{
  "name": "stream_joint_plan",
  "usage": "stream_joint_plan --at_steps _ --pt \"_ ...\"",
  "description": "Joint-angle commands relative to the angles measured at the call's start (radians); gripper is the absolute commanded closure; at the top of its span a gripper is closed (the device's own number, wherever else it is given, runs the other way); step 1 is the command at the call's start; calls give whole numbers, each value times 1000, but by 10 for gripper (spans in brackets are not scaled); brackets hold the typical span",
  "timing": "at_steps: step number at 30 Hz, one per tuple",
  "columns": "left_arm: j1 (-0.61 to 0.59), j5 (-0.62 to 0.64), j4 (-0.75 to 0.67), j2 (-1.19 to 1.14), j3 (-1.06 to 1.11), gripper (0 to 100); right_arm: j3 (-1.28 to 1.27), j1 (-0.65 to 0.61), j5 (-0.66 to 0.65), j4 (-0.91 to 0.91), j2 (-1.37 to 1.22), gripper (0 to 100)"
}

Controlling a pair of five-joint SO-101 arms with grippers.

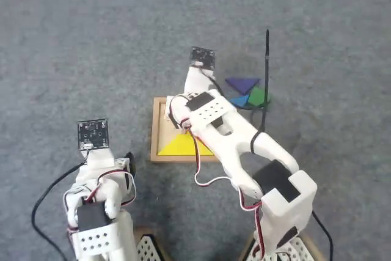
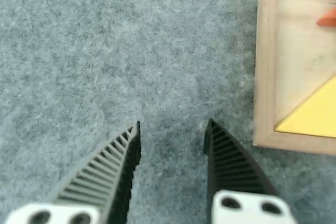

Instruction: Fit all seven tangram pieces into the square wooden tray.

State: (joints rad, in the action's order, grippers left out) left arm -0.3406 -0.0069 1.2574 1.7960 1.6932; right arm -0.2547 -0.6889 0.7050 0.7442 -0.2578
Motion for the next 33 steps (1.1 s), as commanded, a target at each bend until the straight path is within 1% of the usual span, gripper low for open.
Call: stream_joint_plan --at_steps 1,12,15,17,19,21,22,23,25,28,33 --pt "3 -5 3 20 -10 814 20 -7 -43 -13 39 818" --pt "3 -5 3 20 -10 814 -9 99 -58 15 191 819" --pt "3 -5 3 20 -10 814 -17 117 -169 54 285 819" --pt "3 -5 3 20 -10 814 -35 107 -284 88 343 833" --pt "3 -5 3 20 -10 814 -75 77 -440 96 389 886" --pt "3 -5 3 20 -10 814 -133 41 -572 51 438 974" --pt "3 -5 3 20 -10 814 -164 22 -621 16 461 998" --pt "3 -5 3 20 -10 814 -198 2 -660 -21 483 983" --pt "3 -5 3 20 -10 814 -264 -53 -709 -93 512 996" --pt "3 -5 3 20 -10 814 -315 -110 -793 -140 506 992" --pt "3 -5 3 20 -10 814 -302 -101 -801 -174 397 992"
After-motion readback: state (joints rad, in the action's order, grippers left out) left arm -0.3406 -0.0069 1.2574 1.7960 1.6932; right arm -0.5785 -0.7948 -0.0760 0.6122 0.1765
